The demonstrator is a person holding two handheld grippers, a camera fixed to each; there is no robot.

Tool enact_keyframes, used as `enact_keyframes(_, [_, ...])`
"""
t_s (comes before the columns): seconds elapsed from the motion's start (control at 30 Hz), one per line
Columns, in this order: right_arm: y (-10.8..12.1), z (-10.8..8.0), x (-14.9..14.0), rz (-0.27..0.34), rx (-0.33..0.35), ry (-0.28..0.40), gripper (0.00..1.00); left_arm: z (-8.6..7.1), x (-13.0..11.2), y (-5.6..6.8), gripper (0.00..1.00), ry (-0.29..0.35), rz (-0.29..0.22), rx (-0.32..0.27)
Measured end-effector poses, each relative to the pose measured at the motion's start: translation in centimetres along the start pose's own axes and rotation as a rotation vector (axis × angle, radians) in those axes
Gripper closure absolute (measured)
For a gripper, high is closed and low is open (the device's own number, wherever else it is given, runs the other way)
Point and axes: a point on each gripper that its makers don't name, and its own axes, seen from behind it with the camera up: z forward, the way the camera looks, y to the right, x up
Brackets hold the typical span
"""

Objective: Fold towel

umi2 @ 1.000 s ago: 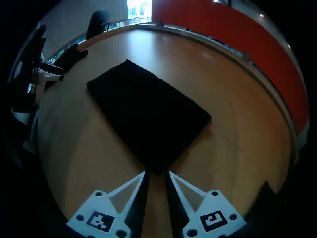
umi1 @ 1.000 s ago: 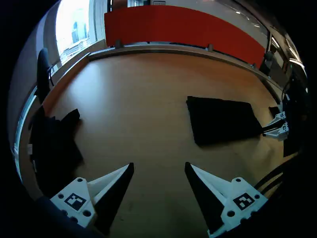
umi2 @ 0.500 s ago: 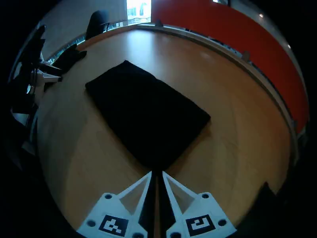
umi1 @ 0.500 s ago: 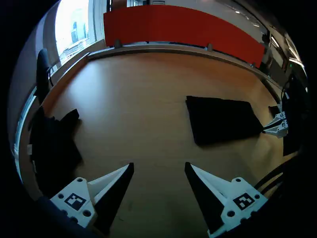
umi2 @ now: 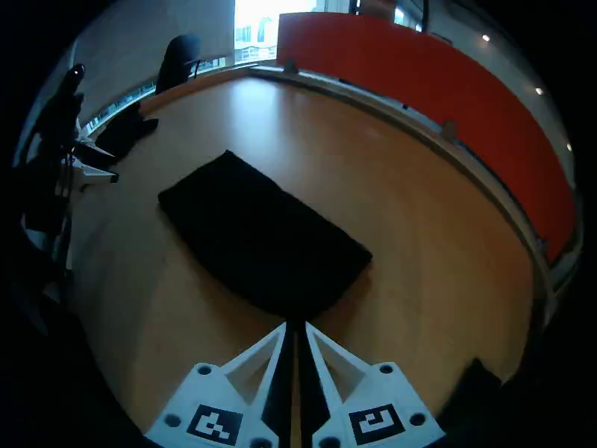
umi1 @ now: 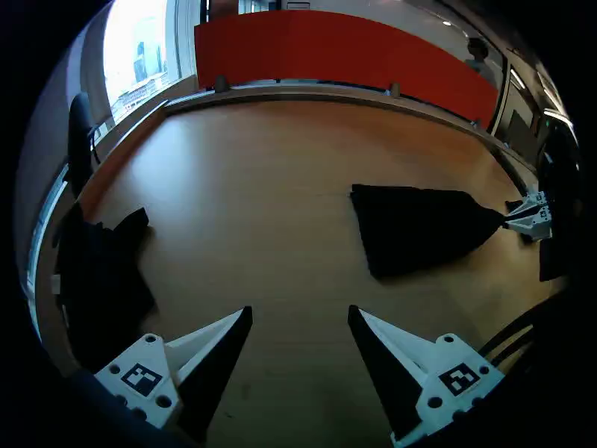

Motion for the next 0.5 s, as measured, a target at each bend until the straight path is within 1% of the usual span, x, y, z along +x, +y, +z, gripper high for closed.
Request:
enact_keyframes(0.23, [1.0,-2.2,3.1,-0.023,-0.033,0.051,0.97,-0.1,0.2,-0.1,0.05,0.004,-0.003,0.001])
enact_keyframes(0.5, [2.0,-4.9,5.5,-0.061,-0.064,0.091,0.97,-0.1,0.2,-0.1,0.05,0.006,-0.007,0.002])
